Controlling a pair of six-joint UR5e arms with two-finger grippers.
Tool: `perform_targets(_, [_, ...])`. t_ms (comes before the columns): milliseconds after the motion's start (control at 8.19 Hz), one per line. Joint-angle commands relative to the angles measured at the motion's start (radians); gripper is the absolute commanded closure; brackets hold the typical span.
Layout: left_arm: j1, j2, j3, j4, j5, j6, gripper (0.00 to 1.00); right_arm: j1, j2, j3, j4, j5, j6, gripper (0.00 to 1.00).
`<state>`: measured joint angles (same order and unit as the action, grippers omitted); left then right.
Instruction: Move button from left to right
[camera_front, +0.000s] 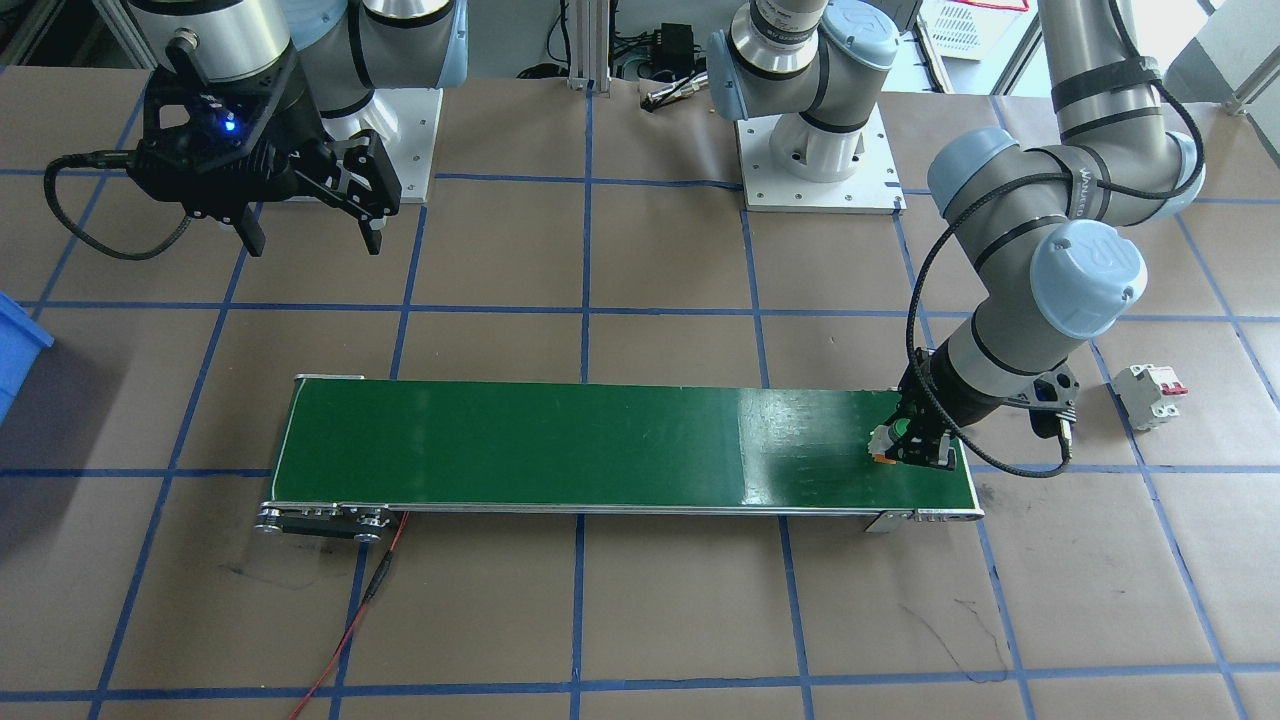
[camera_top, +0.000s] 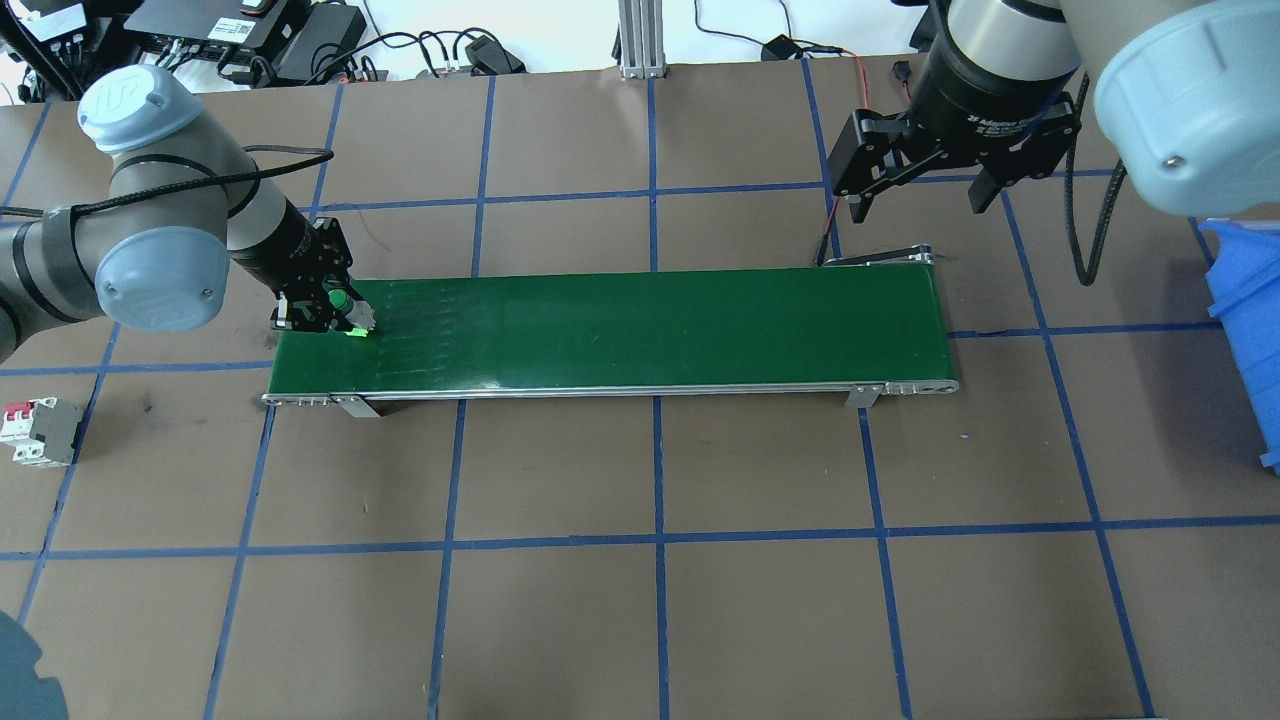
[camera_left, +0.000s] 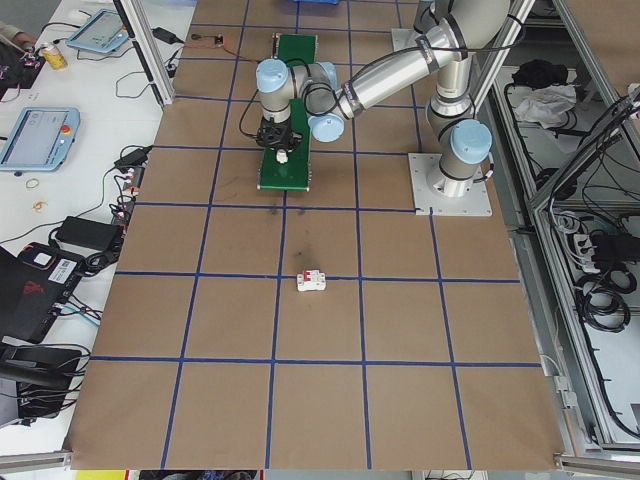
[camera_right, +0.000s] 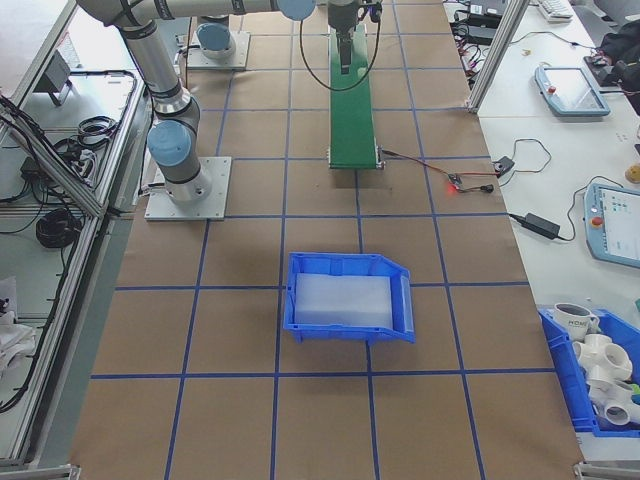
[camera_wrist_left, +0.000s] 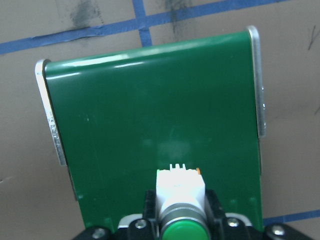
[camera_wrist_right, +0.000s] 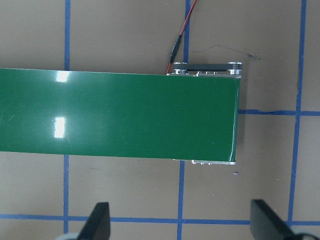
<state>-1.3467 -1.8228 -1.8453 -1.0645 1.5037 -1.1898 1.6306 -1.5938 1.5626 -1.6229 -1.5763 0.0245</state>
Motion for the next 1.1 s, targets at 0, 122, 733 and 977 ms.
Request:
perform_targets(0, [0.000,-0.001,0.001,0.003,0.004,0.015,0.39,0.000,0.000,-0.001,0.011,0.002,-0.002,0.00])
perform_targets(122, [0.000,-0.001,0.000,0.002,0.004,0.013,0.14,0.000,0.000,-0.001,0.011,0.004,-0.002,0.00])
perform_targets(733, [-0.003,0.011,0.006,0.005,0.175,0.179,0.10,0.000,0.011,0.004,0.011,0.005,-0.002,0.00])
perform_targets(977, [-0.008,0.052,0.006,0.005,0.177,0.344,0.10,-0.003,0.020,0.034,-0.005,0.030,0.000,0.00])
